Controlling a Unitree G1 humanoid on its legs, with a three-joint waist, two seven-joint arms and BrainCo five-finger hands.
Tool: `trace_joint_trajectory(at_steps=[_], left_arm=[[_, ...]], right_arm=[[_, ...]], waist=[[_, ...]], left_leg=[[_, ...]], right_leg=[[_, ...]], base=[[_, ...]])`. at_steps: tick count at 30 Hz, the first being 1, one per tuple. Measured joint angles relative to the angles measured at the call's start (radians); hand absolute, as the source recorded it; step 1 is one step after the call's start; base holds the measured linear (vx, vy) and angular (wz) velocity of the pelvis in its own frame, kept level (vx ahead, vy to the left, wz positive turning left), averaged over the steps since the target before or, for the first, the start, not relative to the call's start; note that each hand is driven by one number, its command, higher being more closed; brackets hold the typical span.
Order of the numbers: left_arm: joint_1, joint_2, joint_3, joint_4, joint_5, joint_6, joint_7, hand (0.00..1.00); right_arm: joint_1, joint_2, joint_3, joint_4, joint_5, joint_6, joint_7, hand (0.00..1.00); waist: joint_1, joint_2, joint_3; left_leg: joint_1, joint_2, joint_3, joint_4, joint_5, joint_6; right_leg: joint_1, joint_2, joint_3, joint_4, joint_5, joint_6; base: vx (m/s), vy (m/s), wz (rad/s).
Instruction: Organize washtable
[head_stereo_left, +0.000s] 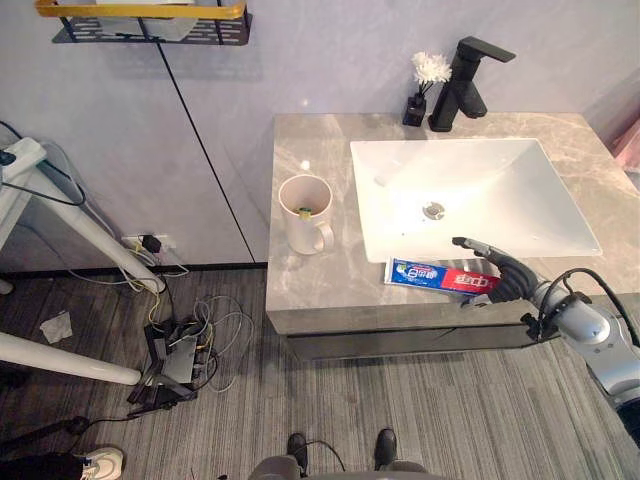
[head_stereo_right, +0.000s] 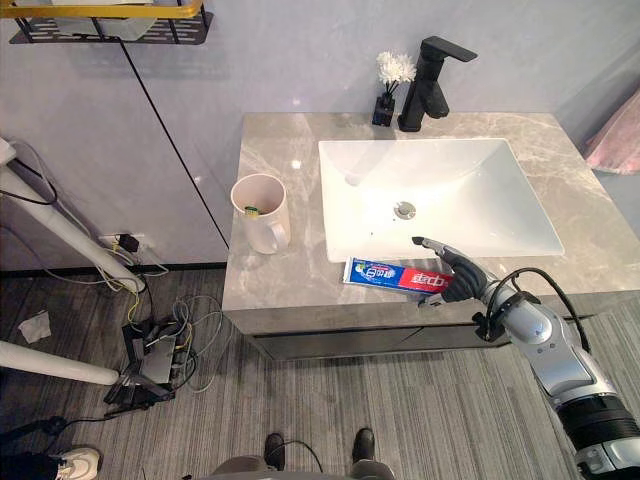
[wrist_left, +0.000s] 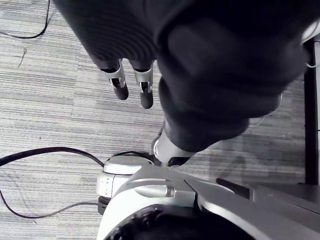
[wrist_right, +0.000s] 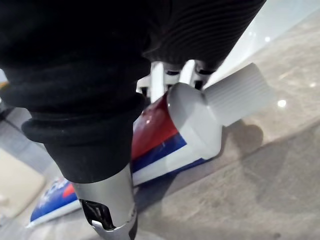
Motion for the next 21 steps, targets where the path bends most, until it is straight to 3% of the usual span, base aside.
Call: trace_joint_trajectory(at_steps=[2,3,21], left_arm=[[0.0,0.0,0.0,0.0,0.0,0.0,0.0,0.0],[0.0,0.0,0.0,0.0,0.0,-0.001,0.0,0.0],[-0.001,0.007,0.0,0.0,0.0,-0.003,0.0,0.0]], right_arm=[[0.0,0.0,0.0,0.0,0.0,0.0,0.0,0.0],[0.0,0.0,0.0,0.0,-0.001,0.0,0.0,1.0],[-0.041,0.0,-0.015,-0.017,-0.01,-0.01,-0.022,1.0]], waist=[[0.0,0.0,0.0],[0.0,-0.001,0.001],[0.007,-0.017,0.021]], left_leg=[[0.0,0.0,-0.002,0.0,0.0,0.0],[-0.001,0.0,-0.004,0.0,0.0,0.0],[-0.017,0.0,-0.009,0.0,-0.001,0.001]], right_leg=[[0.0,0.0,0.0,0.0,0.0,0.0],[-0.001,0.0,0.0,0.0,0.0,0.0],[-0.013,0.0,0.003,0.001,0.0,-0.001]], base=[[0.0,0.0,0.0],[0.0,0.0,0.0],[-0.02,-0.01,0.0]])
